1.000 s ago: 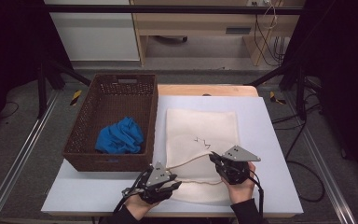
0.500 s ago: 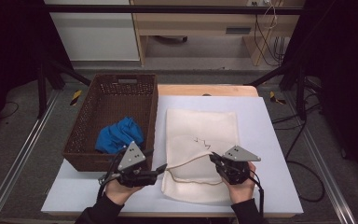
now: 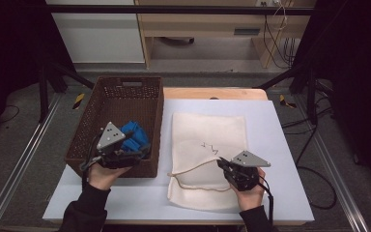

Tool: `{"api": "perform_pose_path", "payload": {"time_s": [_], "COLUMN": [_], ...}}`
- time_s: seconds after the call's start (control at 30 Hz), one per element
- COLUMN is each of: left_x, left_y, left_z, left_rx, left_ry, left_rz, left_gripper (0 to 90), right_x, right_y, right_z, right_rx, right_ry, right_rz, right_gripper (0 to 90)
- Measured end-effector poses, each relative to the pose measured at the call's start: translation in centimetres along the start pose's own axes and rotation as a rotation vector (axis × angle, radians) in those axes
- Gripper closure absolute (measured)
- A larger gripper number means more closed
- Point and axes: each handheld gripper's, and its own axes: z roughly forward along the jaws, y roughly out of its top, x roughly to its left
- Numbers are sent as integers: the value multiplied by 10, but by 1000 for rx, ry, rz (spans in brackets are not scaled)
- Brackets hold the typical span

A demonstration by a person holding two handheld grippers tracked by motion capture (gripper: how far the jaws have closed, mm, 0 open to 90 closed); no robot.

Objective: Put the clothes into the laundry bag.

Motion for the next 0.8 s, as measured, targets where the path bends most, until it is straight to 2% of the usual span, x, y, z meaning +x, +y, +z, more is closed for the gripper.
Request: {"api": "perform_pose_path", "payload": {"time_s": [0.1, 0.13, 0.2, 0.27, 0.37, 0.43, 0.47, 0.5, 0.57, 0.8], "left_x": [21, 21, 40, 50, 65, 69, 76, 76, 81, 83], "left_y": [6, 6, 11, 12, 10, 9, 6, 6, -1, -10], "left_z": [7, 7, 18, 24, 36, 39, 46, 46, 55, 67], "left_rx": [34, 34, 57, 77, 92, 97, 113, 113, 145, 213], "left_ry": [48, 48, 83, 102, 111, 111, 119, 119, 131, 129], "left_rz": [21, 21, 33, 35, 16, 10, 19, 19, 26, 62], "left_gripper": [256, 253, 250, 248, 249, 249, 251, 251, 251, 238], "right_x": [1, 1, 1, 1, 0, 0, 0, 0, 1, 0], "right_y": [-1, -1, -1, -1, -1, -1, -1, -1, -1, -2], "right_z": [2, 2, 2, 2, 2, 2, 3, 3, 3, 4], "right_rx": [4, 9, 9, 9, 9, 11, 13, 13, 15, 21], "right_ry": [2, 3, 3, 3, 4, 6, 5, 5, 5, 9], "right_rz": [1, 0, -4, -4, -3, -2, -4, -4, -4, -4], "right_gripper": [870, 870, 869, 869, 869, 869, 869, 869, 868, 868]}}
